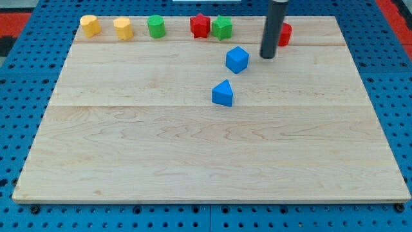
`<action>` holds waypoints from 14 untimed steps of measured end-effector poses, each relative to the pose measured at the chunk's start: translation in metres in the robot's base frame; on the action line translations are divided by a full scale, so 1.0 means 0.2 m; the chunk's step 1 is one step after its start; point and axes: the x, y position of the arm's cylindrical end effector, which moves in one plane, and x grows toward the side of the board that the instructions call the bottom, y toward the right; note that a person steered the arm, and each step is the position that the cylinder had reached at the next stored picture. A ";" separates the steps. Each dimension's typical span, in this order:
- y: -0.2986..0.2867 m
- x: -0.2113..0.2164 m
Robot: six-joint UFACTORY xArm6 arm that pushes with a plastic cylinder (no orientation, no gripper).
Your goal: Push the green circle below the blue triangle
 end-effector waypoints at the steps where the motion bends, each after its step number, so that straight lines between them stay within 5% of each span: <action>1: -0.09 0.01; 4: -0.27 -0.16; 6: -0.72 -0.12; 10: -0.98 -0.61; 14: -1.20 -0.58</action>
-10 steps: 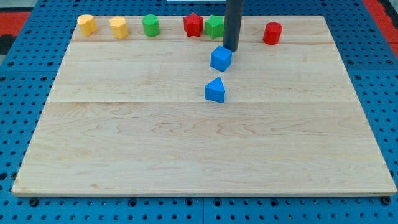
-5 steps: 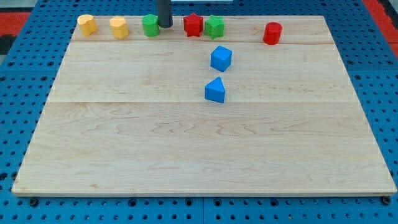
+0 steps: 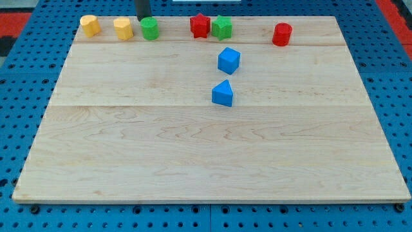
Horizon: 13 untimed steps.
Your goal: Push the green circle below the blue triangle
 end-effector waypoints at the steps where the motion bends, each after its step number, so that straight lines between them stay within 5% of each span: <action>1: -0.02 0.09; 3: 0.25 0.41; 5: 0.44 0.33; 9: 0.42 1.05; 13: 0.33 1.35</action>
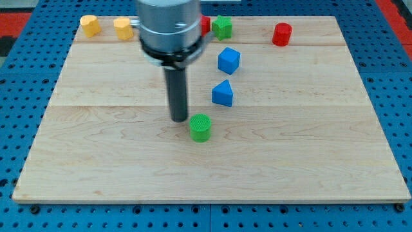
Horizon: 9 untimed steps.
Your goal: Push the green circle below the blue triangle
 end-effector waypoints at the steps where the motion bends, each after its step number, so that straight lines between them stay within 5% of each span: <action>1: -0.01 0.17; 3: 0.23 0.23; 5: 0.06 0.15; 8: 0.48 0.20; 9: 0.29 0.15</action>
